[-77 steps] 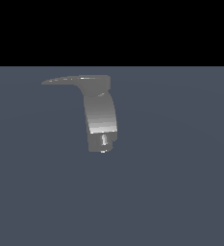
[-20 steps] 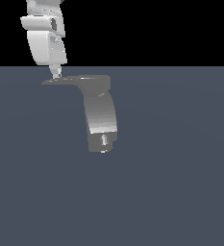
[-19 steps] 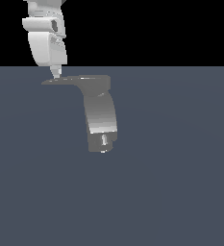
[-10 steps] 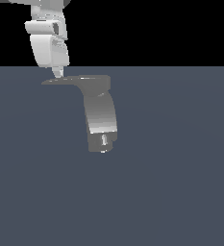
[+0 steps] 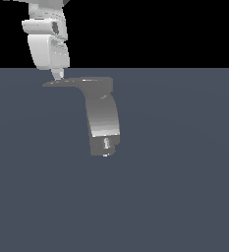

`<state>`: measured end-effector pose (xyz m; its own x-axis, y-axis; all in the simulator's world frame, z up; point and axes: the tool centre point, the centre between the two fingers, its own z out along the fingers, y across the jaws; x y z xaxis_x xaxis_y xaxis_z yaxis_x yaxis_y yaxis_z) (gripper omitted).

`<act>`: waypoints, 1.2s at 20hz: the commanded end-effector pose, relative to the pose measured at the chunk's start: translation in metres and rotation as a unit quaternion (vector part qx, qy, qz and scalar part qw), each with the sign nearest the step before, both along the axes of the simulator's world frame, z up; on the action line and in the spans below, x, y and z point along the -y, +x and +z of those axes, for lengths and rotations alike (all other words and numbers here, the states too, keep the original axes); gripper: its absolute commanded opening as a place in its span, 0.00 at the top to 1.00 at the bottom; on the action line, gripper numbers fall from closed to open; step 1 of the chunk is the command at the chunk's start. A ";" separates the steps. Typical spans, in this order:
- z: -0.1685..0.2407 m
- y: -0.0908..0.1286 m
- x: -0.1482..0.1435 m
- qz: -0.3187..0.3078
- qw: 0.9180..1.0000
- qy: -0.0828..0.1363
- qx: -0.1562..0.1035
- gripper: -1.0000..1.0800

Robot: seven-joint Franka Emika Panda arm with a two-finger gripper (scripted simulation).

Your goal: Turn on the faucet by rotating a designated handle.

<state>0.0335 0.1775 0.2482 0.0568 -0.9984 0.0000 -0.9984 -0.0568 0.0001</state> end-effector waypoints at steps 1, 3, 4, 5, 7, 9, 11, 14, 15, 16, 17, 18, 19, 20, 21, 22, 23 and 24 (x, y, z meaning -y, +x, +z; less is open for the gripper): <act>0.000 -0.007 0.000 0.000 1.000 0.000 0.000 1.00; 0.000 -0.012 0.000 0.000 1.000 0.000 0.000 1.00; 0.000 -0.015 0.000 0.000 1.000 0.000 0.000 1.00; 0.000 -0.018 0.000 0.000 1.000 0.000 0.000 1.00; 0.000 -0.023 0.000 0.000 1.000 0.000 0.000 1.00; 0.000 -0.029 0.000 0.000 1.000 0.000 0.000 1.00; 0.000 -0.035 0.001 0.000 1.000 0.000 0.000 1.00; 0.000 -0.043 0.001 0.000 1.000 0.000 0.000 1.00; 0.000 -0.046 0.001 0.000 1.000 0.000 0.000 1.00; 0.000 -0.049 0.001 0.000 1.000 0.000 0.000 1.00; 0.000 -0.052 0.001 0.000 1.000 0.000 0.000 1.00; 0.000 -0.054 0.001 0.000 1.000 0.000 0.000 1.00; 0.000 -0.057 0.001 0.000 1.000 0.000 0.000 1.00; 0.000 -0.060 0.001 0.000 1.000 0.000 0.000 1.00; 0.000 -0.063 0.001 0.000 1.000 0.000 0.000 1.00; 0.000 -0.066 0.001 0.000 1.000 0.000 0.000 1.00; 0.000 -0.069 0.001 0.000 1.000 0.000 0.000 1.00; 0.000 -0.071 0.001 0.000 1.000 0.000 0.000 1.00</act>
<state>-0.0310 0.1742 0.2483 0.0518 -0.9987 -0.0011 -0.9986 -0.0518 -0.0033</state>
